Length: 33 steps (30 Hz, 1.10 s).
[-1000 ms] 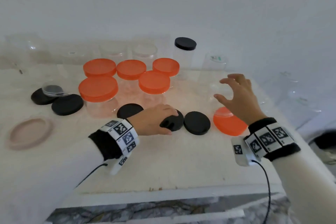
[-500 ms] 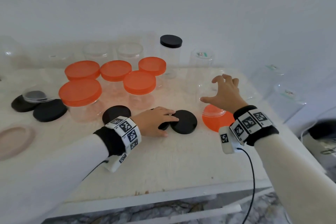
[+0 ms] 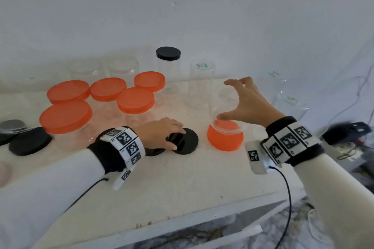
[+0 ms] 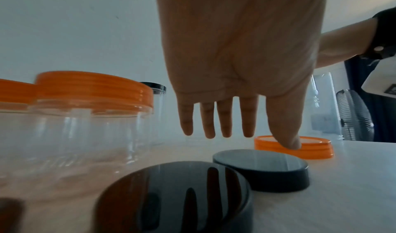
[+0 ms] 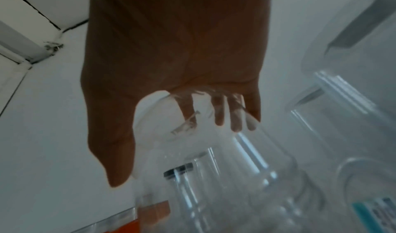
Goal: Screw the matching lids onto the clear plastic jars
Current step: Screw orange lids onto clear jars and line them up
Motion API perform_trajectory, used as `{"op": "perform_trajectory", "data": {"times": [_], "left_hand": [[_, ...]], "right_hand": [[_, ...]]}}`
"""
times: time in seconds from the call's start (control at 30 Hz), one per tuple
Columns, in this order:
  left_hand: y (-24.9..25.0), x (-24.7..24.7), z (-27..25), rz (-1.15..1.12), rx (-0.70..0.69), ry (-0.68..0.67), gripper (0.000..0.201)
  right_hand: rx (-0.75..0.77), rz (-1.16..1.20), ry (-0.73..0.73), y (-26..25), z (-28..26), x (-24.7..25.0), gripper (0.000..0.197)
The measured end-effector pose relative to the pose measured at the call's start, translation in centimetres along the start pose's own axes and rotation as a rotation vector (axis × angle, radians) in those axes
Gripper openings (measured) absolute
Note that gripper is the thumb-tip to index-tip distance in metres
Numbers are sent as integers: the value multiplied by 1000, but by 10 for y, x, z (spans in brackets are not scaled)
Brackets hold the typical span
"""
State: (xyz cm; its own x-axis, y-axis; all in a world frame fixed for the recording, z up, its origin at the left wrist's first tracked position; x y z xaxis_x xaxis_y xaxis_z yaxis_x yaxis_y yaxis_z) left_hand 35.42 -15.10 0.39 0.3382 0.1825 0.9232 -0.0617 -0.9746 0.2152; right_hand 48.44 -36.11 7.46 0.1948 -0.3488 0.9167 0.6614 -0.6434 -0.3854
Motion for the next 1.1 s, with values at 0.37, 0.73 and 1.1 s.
{"op": "perform_trajectory", "data": {"times": [0.37, 0.73, 1.1], "left_hand": [[63, 2, 77, 40, -202, 23, 80], [72, -2, 89, 28, -182, 26, 75], [62, 5, 79, -90, -94, 63, 85]], "right_hand": [[118, -65, 214, 4, -31, 38, 114], [146, -177, 335, 23, -37, 47, 105], [201, -19, 336, 25, -32, 43, 97]]}}
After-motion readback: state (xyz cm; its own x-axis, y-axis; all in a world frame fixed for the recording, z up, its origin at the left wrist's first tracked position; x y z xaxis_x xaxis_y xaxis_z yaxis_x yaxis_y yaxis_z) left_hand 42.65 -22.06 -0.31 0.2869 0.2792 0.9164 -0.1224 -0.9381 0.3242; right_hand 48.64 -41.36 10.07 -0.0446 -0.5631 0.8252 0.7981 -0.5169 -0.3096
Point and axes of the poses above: each hand's wrist, its own z-axis towards the middle knuckle, its own x-axis out of the back of the hand, y = z × x, the point moved 1 cm from there along z, towards the middle knuckle, and after that the axes turned 2 degrees about -y, right-handed, at the moved point
